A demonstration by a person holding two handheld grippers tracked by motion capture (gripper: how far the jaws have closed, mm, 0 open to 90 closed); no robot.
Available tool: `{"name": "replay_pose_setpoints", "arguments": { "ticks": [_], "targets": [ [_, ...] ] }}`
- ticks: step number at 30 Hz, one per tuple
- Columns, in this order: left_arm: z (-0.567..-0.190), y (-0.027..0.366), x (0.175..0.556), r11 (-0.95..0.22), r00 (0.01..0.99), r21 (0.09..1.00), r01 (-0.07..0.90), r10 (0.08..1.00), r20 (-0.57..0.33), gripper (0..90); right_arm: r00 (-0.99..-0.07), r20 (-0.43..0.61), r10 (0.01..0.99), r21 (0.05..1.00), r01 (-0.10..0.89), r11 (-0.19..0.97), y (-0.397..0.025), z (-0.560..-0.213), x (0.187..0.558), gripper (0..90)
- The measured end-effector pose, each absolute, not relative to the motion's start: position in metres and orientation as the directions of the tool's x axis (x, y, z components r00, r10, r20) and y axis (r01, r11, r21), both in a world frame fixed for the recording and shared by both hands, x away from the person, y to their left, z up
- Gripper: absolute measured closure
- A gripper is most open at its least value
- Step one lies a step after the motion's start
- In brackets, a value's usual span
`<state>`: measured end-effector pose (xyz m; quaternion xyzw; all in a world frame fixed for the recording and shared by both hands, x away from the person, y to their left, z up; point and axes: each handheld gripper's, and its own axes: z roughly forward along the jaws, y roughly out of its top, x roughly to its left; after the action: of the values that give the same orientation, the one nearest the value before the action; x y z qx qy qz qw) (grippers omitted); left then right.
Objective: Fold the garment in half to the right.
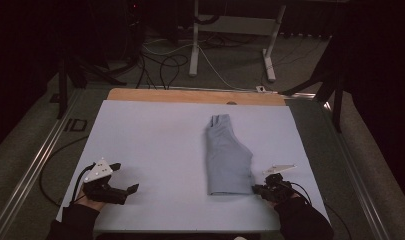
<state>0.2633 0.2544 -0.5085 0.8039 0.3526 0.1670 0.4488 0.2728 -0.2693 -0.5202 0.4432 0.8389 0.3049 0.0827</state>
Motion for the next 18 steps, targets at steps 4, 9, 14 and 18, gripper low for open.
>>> {"name": "replay_pose_setpoints", "arguments": {
  "ticks": [4,9,14,18],
  "targets": [
    [-0.508,0.255,0.263,-0.349,0.697,0.841,0.413,0.716,-0.045,0.7,-0.598,0.123,0.792,0.583,0.689,0.43,-0.27,-0.519,0.272,86.6],
    [-0.508,0.255,0.263,-0.348,0.697,0.841,0.413,0.716,-0.046,0.7,-0.602,0.103,0.792,0.577,0.685,0.445,-0.269,-0.518,0.271,86.3],
    [-0.508,0.254,0.263,-0.352,0.698,0.84,0.412,0.715,-0.043,0.7,-0.603,0.111,0.79,0.576,0.687,0.444,-0.27,-0.516,0.273,73.9],
    [-0.507,0.254,0.262,-0.348,0.696,0.843,0.41,0.717,-0.042,0.7,-0.598,0.105,0.795,0.605,0.672,0.426,-0.273,-0.504,0.273,70.2]
  ]
}}
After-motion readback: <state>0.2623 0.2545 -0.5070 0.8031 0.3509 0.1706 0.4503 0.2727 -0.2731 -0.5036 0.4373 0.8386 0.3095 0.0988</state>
